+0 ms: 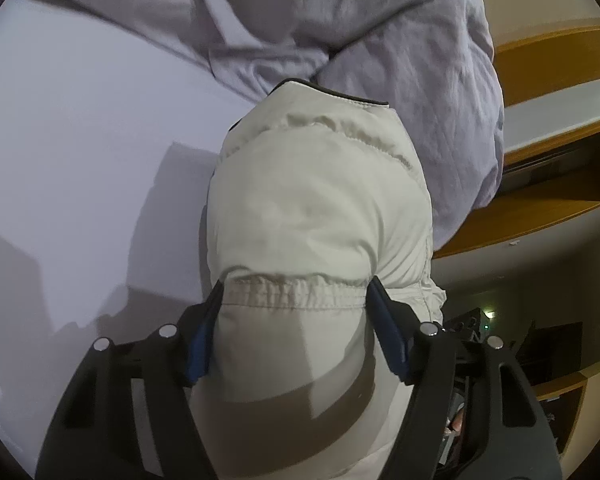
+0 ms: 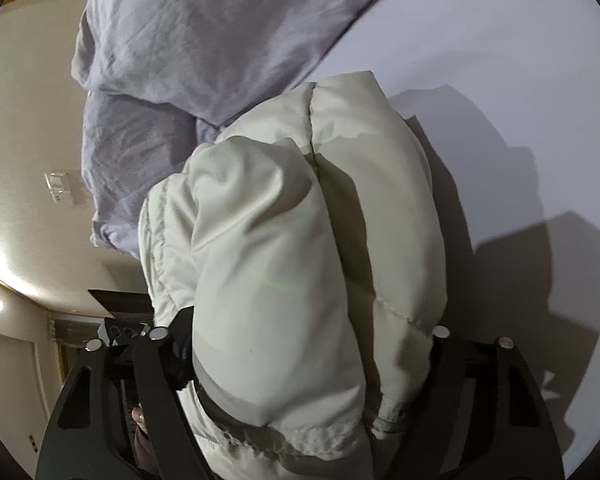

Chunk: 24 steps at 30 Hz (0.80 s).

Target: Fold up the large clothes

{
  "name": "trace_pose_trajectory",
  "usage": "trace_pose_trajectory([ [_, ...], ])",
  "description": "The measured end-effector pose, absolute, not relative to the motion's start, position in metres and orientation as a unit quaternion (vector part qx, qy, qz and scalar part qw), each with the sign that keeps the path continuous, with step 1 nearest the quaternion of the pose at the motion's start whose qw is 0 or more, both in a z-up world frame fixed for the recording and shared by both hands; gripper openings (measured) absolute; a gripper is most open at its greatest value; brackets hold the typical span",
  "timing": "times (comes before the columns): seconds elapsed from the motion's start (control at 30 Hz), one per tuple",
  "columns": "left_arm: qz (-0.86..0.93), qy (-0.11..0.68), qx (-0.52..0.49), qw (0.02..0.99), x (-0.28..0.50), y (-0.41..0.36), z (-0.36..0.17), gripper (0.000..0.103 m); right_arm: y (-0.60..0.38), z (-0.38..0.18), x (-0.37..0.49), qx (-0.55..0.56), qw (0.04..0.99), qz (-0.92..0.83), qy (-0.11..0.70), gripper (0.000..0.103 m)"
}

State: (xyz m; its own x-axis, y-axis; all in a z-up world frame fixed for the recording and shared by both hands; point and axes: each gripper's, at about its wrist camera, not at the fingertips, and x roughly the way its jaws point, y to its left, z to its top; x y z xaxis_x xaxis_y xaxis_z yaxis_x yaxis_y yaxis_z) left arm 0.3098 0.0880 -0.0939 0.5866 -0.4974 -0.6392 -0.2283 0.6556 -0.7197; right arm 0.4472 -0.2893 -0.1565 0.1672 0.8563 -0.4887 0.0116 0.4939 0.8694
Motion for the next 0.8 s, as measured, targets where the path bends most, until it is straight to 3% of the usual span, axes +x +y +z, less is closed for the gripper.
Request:
trace_pose_trajectory([
  [0.4, -0.018, 0.421, -0.382, 0.822, 0.342, 0.174, -0.068, 0.068, -0.192, -0.145, 0.49, 0.37, 0.66, 0.348, 0.554, 0.069],
  [0.57, 0.008, 0.429, -0.369, 0.825, 0.35, 0.183, -0.072, 0.073, -0.191, -0.145, 0.494, 0.338, 0.674, 0.328, 0.569, 0.081],
  [0.8, 0.052, 0.403, -0.29, 0.867, 0.345, 0.179, -0.041, 0.079, -0.236, -0.108, 0.492, 0.275, 0.752, 0.282, 0.528, 0.084],
])
